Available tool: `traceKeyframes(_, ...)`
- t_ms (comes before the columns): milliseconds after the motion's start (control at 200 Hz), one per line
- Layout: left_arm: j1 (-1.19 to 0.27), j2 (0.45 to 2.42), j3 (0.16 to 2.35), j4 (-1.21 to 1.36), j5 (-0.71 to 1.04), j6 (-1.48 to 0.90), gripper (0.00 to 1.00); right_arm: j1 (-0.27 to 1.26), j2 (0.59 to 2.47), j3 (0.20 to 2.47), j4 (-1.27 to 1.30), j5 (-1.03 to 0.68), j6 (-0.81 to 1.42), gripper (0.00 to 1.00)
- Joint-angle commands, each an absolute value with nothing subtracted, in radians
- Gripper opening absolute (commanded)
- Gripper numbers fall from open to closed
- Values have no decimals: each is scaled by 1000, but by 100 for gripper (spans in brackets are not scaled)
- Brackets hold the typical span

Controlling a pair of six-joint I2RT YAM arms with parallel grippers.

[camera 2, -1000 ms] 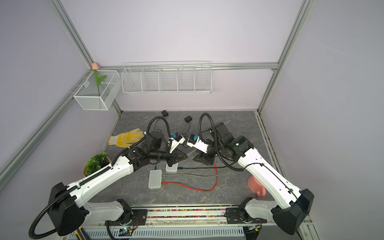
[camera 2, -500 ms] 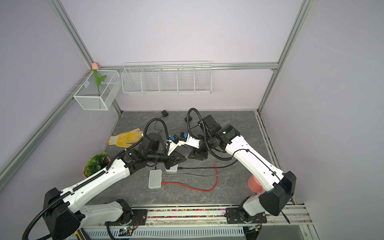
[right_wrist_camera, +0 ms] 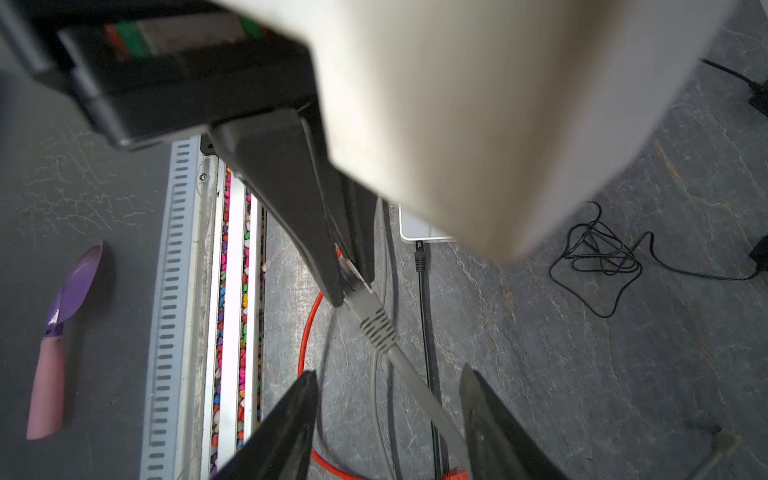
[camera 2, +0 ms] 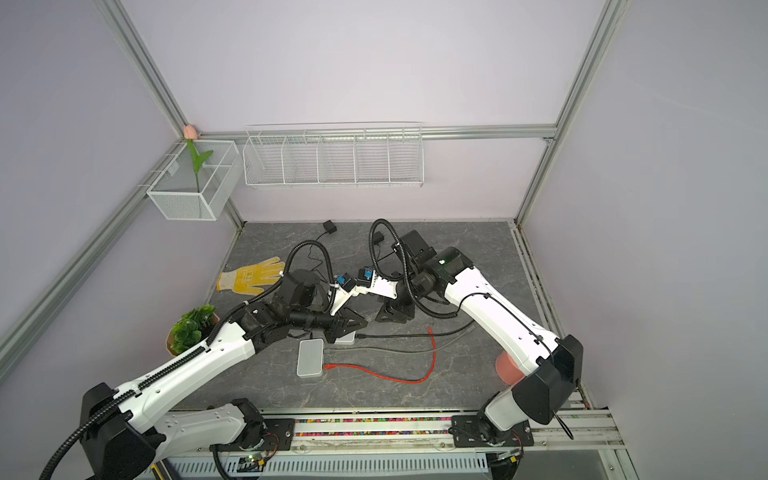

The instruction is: Insert the plug into the switch port

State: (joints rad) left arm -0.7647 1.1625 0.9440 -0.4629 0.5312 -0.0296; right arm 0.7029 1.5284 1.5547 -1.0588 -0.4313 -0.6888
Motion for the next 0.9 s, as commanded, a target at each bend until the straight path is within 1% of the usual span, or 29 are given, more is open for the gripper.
traceKeyframes(0,-778,1129,950,-429,573,12,0,717,1582,1562,-1085,-463,-718,59)
traceKeyframes(295,-778,1119,948,-424,588,14,0,733,1628,1556,-1072,-483,-718,58)
traceKeyframes(590,-778,1100,945,-421,593,12,0,735,1646,1542,-999,-489,-713,57)
traceKeyframes(895,-778,1067,939,-443,571,20,0,661,1564,1522,-994,-499,-723,56)
